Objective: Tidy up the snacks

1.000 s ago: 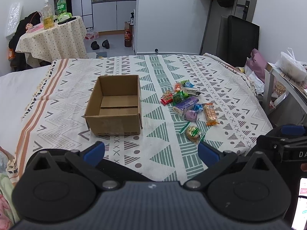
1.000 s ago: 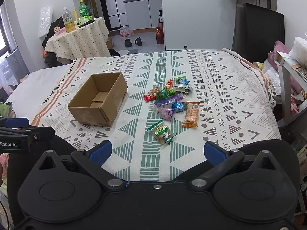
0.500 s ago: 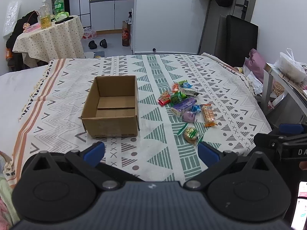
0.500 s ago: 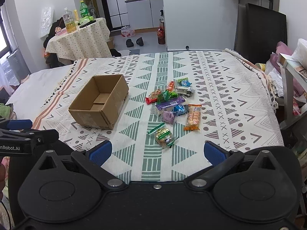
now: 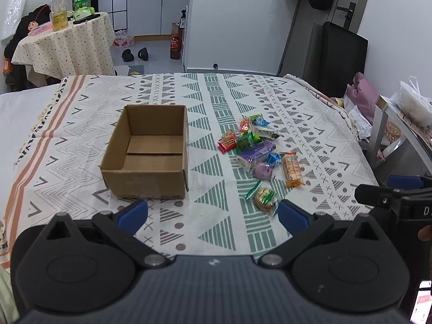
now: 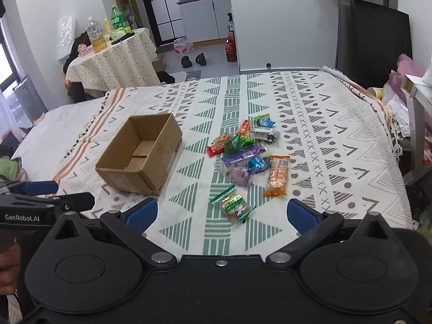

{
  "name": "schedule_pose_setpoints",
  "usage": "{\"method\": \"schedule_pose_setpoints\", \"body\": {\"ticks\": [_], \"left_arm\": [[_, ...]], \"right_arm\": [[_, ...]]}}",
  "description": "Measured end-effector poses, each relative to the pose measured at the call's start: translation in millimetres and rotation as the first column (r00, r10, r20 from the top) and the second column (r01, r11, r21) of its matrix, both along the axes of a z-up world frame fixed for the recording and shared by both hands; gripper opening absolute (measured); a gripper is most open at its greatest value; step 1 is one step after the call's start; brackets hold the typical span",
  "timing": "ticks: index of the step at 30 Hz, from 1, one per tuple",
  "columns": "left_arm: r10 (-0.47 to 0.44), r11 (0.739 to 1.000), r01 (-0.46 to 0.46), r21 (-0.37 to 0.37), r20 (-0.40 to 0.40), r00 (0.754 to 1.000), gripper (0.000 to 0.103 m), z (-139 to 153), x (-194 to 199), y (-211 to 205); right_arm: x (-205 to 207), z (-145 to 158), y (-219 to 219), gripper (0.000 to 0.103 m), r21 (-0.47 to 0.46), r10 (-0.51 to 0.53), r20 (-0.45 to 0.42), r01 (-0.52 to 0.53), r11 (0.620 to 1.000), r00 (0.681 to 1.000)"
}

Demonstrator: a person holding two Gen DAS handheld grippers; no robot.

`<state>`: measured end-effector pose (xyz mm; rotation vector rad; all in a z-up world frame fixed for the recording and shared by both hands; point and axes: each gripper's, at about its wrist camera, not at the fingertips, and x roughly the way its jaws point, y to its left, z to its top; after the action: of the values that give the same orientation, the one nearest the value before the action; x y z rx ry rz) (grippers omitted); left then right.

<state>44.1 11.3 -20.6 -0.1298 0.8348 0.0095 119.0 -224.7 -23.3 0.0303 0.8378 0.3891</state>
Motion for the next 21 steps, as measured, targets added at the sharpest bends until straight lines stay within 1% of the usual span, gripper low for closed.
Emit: {"method": "schedule_pose_setpoints", "body": {"ticks": [5, 8, 12, 16, 21], "left_arm": [[-0.013, 1.0, 0.013, 0.0, 0.0, 1.0, 0.102, -0.3, 19.2, -4.7], [-0.022, 1.0, 0.021, -0.018, -0.007, 1.0, 0.101, -4.1, 31.7, -9.0], [-0.023, 0.999, 0.023, -0.034, -0.021, 1.0, 0.1, -13.1, 47.3, -13.8], [-0.032, 0.998, 0.03, -0.052, -0.045, 0.998, 0.096, -25.9, 64.1, -20.6], [-0.044, 0.996, 0.037, -0.079, -0.085, 0.995, 0.09, -44.4, 85.5, -30.2]], "right_arm": [[21.3, -2.2, -8.9, 0.103, 0.009, -0.019, -0.001, 0.019, 1.0, 1.0], [32.6, -7.0, -15.9, 0.102, 0.023, -0.023, -0.012, 0.023, 0.999, 1.0], [48.6, -18.8, -21.7, 0.096, 0.041, -0.012, -0.043, 0.013, 0.999, 0.999], [65.6, -34.6, -26.2, 0.087, 0.049, -0.003, -0.088, 0.007, 0.999, 0.996], [87.0, -52.3, -33.8, 0.083, 0.064, -0.012, -0.136, 0.02, 0.998, 0.991]]}}
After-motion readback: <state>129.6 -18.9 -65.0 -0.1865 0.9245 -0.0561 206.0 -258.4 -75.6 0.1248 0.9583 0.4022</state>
